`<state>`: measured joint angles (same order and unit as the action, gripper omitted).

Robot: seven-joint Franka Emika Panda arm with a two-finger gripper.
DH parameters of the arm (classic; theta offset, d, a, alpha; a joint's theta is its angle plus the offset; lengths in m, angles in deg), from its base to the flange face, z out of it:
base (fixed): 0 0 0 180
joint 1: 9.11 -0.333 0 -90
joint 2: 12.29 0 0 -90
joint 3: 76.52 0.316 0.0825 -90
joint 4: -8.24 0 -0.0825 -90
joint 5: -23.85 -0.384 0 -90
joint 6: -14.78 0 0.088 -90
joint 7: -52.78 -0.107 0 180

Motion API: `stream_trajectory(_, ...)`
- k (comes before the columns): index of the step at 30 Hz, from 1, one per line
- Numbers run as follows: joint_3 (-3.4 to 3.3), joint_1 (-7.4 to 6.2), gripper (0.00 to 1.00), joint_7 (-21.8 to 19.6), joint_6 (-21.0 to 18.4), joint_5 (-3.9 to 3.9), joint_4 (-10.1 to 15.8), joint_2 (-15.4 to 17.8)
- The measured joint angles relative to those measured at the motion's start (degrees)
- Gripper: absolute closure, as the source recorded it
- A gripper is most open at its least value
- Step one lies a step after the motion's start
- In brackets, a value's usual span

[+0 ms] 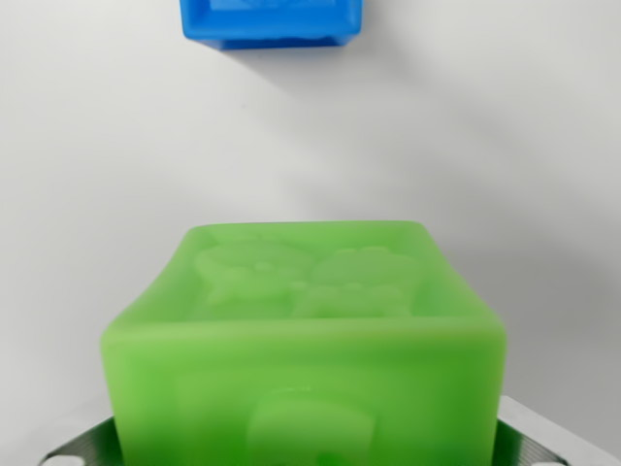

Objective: Stack cube

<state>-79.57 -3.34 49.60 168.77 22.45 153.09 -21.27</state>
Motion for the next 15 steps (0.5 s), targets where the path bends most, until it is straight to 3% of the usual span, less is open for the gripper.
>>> stream_trajectory(15, 0.26, -2.17, 1.0, -0.5, -3.2, 0.13, -3.7, -0.5)
